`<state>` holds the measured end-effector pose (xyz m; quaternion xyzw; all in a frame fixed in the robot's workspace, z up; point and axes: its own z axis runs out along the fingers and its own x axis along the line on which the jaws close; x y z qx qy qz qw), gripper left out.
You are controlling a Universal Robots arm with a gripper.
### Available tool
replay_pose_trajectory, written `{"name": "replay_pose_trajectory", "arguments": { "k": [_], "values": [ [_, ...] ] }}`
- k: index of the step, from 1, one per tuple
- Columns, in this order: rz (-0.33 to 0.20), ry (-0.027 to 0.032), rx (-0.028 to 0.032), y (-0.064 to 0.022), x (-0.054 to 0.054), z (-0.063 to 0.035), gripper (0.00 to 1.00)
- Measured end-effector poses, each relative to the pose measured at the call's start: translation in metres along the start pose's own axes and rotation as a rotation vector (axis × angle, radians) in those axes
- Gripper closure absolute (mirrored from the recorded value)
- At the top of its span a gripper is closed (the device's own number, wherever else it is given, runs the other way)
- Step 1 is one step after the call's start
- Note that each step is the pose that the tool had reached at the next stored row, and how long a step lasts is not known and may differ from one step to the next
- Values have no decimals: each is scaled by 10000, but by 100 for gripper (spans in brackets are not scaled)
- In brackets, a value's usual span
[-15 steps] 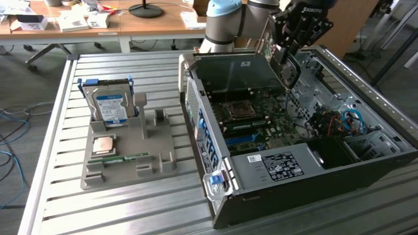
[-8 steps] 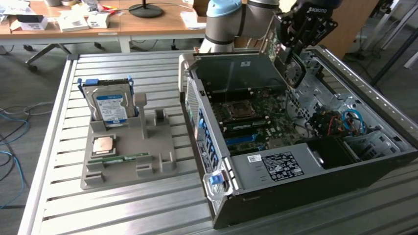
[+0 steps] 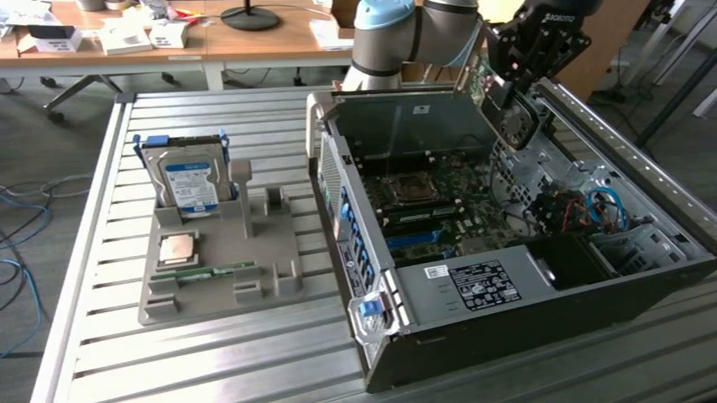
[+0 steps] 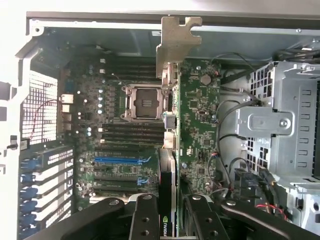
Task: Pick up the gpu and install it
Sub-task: 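Pick up the gpu and move the gpu toward the slot, then insert the gpu into the slot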
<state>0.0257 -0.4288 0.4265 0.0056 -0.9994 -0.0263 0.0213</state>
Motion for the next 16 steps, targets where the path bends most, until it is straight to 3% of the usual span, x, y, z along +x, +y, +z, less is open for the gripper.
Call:
{"name": "replay_pose_trajectory", "arguments": {
  "k": [16],
  "values": [
    [-5,1,0,-1,-38,-2,74]
  ]
}}
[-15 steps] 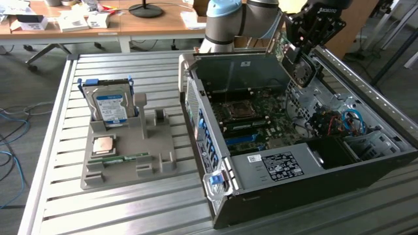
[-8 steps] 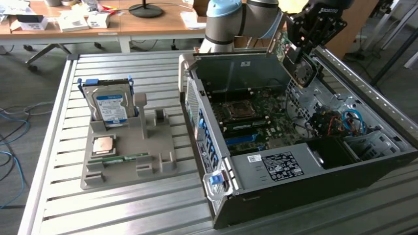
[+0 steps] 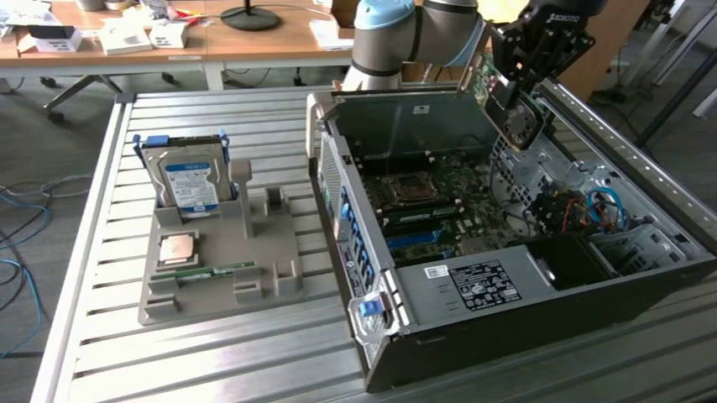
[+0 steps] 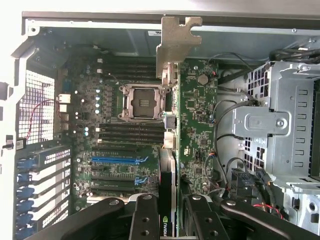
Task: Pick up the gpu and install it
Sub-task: 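Insert the gpu into the slot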
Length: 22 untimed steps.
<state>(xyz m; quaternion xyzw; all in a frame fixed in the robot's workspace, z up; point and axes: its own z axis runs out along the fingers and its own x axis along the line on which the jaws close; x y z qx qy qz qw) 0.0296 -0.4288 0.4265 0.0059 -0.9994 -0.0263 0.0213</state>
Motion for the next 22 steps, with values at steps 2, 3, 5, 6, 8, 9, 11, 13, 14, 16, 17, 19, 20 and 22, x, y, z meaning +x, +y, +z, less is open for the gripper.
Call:
{"name": "replay_pose_trajectory", "arguments": {
  "k": [2,3,5,6,8,9,11,13,14,16,17,19,20,22],
  "values": [
    [-15,1,1,0,0,0,74],
    [-53,2,3,0,0,0,74],
    [-216,11,9,0,0,1,74],
    [-332,17,13,0,0,1,74],
    [-619,32,26,0,0,2,74],
    [-783,41,32,0,0,4,74],
    [-1144,61,48,0,0,5,74],
    [-1503,79,64,0,0,8,74],
    [-1676,88,71,-1,0,9,74],
    [-2051,108,86,-1,0,12,74],
    [-2230,118,95,-1,0,13,74],
    [-2590,137,110,-1,-1,17,74],
    [-2770,146,117,-1,-1,18,74],
    [-3129,165,133,-1,-1,22,74]
  ]
}}
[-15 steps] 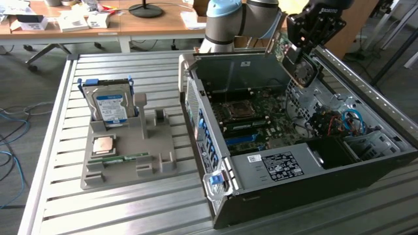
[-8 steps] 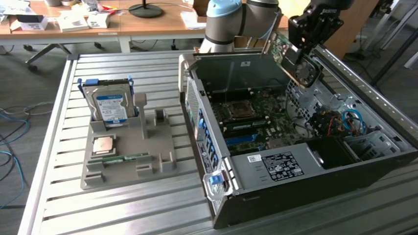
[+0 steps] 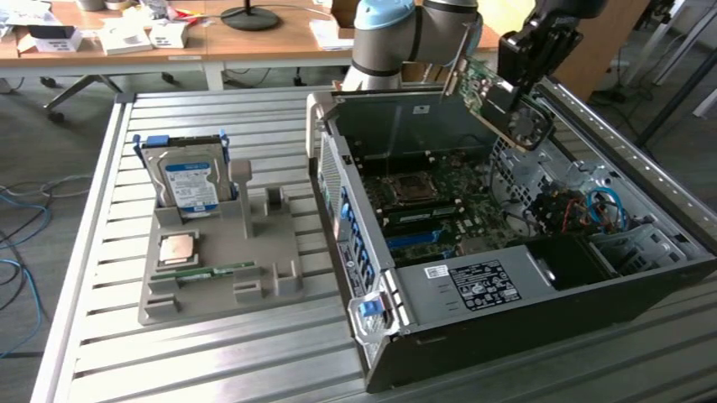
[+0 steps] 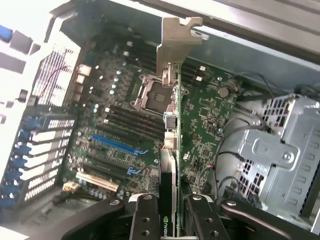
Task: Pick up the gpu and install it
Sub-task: 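Insert the gpu into the slot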
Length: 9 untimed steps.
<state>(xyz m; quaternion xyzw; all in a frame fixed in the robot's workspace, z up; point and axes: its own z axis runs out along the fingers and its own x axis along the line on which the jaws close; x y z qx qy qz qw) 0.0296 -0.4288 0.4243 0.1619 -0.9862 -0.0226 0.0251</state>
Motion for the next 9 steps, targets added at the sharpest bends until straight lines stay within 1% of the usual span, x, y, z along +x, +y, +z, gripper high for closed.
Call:
{"name": "replay_pose_trajectory", "arguments": {
  "k": [9],
  "values": [
    [-1630,86,68,-1,-1,19,74]
  ]
}}
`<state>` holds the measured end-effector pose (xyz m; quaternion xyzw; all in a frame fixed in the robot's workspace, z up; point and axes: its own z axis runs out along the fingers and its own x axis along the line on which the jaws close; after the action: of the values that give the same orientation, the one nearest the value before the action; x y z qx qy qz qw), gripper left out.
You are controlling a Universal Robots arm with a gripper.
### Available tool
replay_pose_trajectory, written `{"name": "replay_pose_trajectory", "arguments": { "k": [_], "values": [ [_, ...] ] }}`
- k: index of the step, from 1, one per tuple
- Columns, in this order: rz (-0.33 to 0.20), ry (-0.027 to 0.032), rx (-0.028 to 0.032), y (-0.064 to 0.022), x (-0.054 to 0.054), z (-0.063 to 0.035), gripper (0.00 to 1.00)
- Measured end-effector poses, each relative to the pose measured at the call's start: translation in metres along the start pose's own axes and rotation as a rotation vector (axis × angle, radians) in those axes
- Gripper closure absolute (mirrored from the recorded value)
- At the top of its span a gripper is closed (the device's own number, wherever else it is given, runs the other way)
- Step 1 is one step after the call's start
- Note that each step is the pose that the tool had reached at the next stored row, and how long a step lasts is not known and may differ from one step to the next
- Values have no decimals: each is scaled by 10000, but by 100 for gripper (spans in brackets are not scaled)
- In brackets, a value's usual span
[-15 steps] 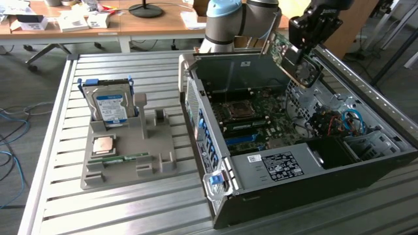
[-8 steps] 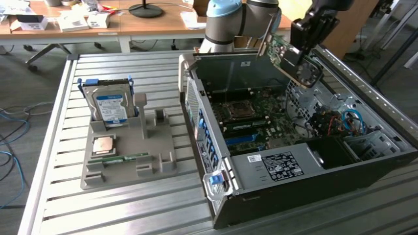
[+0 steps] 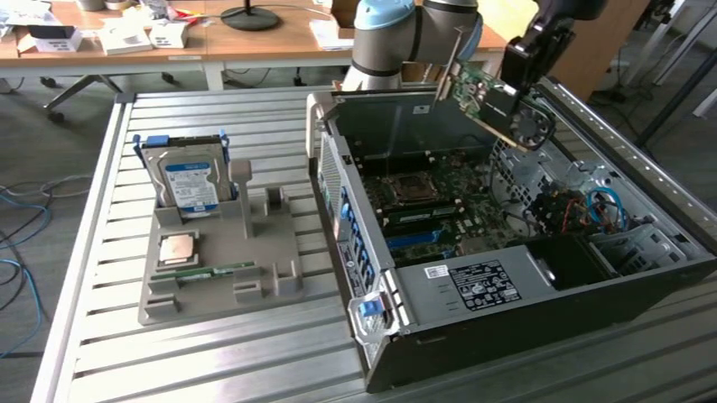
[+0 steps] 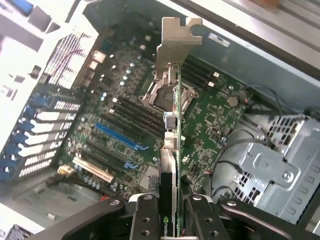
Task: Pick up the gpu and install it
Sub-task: 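Insert the gpu into the slot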
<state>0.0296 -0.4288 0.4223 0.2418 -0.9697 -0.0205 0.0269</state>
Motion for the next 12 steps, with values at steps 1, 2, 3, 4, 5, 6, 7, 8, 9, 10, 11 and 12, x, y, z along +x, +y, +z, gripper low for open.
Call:
{"name": "replay_pose_trajectory", "arguments": {
  "k": [1,2,3,4,5,6,7,8,9,10,11,12],
  "values": [
    [-197,10,8,0,0,3,74],
    [-376,20,16,0,0,5,74],
    [-548,29,22,0,0,7,74],
    [-717,38,31,-1,-1,9,74],
    [-888,47,38,-1,0,11,74],
    [-1059,56,45,-1,-1,13,74],
    [-1225,65,52,-1,-1,15,74],
    [-1403,75,60,-1,-1,18,74],
    [-1570,83,67,-1,-1,20,74],
    [-1739,92,73,-1,-1,23,74],
    [-1907,101,81,-1,-1,25,74],
    [-2078,111,89,-1,-1,28,74]
  ]
}}
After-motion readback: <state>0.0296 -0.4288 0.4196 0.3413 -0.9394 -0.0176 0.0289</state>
